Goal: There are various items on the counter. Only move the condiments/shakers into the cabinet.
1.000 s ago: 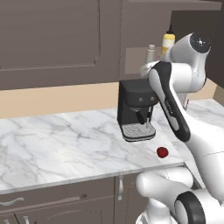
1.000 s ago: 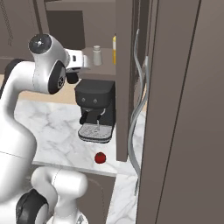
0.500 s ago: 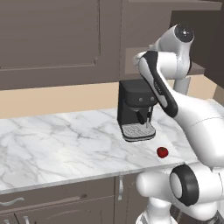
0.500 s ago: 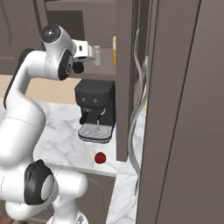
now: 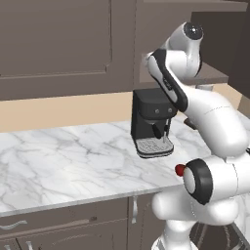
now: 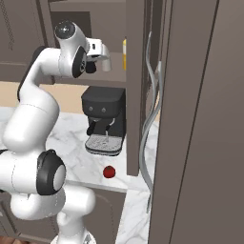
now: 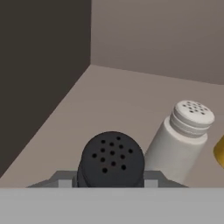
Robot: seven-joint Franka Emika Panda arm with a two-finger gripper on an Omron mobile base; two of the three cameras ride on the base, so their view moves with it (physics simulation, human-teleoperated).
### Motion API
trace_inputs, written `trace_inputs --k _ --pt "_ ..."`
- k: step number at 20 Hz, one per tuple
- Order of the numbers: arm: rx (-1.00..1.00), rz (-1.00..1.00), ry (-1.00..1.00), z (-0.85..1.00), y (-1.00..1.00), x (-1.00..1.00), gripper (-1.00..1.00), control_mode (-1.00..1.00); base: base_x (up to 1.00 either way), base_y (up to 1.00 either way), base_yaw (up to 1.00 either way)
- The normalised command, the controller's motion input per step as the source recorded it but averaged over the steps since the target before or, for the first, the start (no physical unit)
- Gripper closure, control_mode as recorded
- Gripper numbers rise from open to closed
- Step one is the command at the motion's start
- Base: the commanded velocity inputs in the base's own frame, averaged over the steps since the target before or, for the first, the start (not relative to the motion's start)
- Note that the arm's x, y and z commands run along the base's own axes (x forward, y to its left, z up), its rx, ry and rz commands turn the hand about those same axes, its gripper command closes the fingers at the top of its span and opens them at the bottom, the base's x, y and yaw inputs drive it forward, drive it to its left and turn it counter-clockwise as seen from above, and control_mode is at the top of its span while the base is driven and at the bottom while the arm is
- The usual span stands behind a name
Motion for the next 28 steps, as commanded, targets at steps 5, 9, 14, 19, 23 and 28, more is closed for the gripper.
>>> trace_inputs --k 5,9,14,19,23,28 --pt "0.00 0.00 0.00 -0.09 0.00 0.22 1.00 -1.00 0.00 0.00 0.00" --pt "0.00 0.00 0.00 -0.11 0.02 0.21 1.00 -1.00 0.00 0.00 0.00" --pt "-0.01 0.00 -0.01 -0.18 0.05 0.13 1.00 -1.00 0.00 0.00 0.00" --pt "-0.04 0.00 0.00 -0.25 0.07 0.00 -1.00 -1.00 0.00 0.00 0.00" --pt "-0.02 0.00 -0.02 -0.02 0.01 0.07 -1.00 -1.00 0.00 0.00 0.00" --pt "0.00 0.00 -0.01 0.00 0.00 0.03 -1.00 -1.00 0.00 0.00 0.00"
